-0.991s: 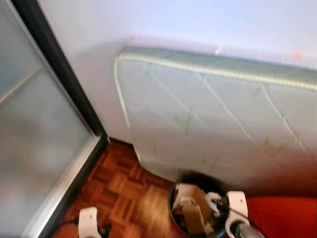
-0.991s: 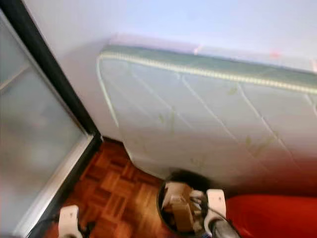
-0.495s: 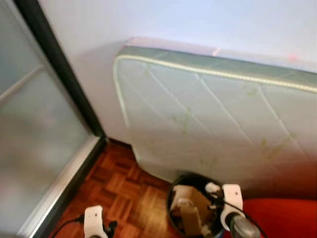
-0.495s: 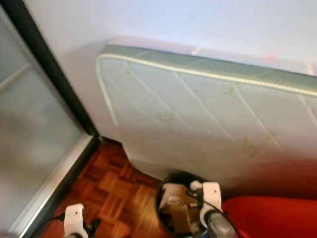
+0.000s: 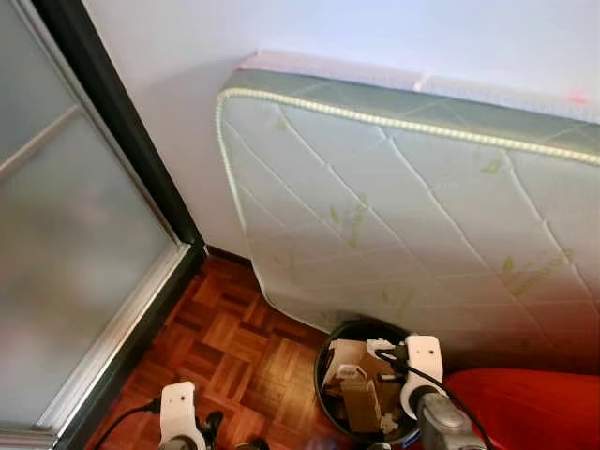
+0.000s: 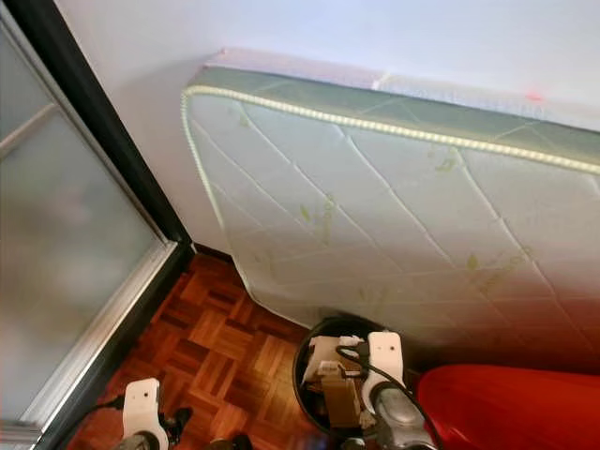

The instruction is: Clean up the room

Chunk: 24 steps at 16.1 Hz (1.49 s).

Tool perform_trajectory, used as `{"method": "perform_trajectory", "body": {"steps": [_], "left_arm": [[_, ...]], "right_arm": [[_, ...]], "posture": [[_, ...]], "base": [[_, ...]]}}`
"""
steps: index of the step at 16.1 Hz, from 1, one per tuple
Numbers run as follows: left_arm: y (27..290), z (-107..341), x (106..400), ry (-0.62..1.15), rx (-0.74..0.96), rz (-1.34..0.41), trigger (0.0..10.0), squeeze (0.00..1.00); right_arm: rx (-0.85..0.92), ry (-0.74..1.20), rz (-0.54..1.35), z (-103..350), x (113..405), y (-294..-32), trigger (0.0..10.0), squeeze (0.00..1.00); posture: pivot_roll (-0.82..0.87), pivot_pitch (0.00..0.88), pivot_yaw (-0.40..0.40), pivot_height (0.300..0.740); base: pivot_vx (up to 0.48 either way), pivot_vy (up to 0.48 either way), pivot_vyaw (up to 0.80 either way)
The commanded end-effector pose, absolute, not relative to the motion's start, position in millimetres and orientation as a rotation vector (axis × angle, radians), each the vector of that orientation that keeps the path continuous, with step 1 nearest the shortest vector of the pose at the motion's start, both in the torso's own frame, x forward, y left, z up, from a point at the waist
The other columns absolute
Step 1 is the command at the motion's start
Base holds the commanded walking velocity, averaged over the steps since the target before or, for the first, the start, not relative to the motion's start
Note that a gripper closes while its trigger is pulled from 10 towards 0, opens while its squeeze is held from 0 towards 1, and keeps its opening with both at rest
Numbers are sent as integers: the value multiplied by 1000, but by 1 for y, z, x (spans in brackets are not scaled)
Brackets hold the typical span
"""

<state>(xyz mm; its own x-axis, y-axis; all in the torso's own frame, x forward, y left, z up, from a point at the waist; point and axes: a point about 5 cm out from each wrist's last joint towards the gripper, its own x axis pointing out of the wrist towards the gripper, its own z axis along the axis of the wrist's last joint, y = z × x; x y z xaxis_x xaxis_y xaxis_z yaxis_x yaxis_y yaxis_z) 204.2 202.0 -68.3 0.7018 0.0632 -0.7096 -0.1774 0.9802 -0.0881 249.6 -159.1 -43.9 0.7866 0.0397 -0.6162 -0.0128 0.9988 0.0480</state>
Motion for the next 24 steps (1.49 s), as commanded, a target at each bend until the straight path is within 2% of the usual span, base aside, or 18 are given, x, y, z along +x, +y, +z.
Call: {"method": "perform_trajectory", "body": {"steps": [1,5,7,10,16,18,19,24], "left_arm": [[209,-75,191,836,-161,155,10000,0],[206,-76,189,835,-163,153,10000,0],[206,-77,188,834,-164,152,10000,0],[205,-77,187,836,-164,150,10000,0],[205,-81,178,846,-162,147,10000,0],[204,-81,177,847,-163,146,10000,0],[204,-81,177,846,-163,145,10000,0],[202,-82,176,842,-166,142,10000,0]], "right_arm": [[28,685,41,-48,244,-151,10000,0],[-25,630,-47,-40,254,-153,10000,0],[-55,596,-112,-29,264,-190,10000,0],[-101,582,-160,-26,265,-202,10000,0],[-94,578,-131,-29,263,-186,10000,0],[-104,580,-127,-30,263,-184,10000,533],[-130,586,-122,-30,263,-184,10000,937],[-154,623,-122,-34,258,-186,10000,1000]], "posture": [[31,216,40,740],[42,225,41,740],[42,226,42,740],[43,227,43,740],[42,221,48,740],[43,217,48,740],[43,217,48,740],[43,220,45,740]], "base": [[0,0,0],[0,0,0],[0,0,0],[0,0,0],[0,0,0],[0,0,0],[0,0,0],[0,0,0]]}}
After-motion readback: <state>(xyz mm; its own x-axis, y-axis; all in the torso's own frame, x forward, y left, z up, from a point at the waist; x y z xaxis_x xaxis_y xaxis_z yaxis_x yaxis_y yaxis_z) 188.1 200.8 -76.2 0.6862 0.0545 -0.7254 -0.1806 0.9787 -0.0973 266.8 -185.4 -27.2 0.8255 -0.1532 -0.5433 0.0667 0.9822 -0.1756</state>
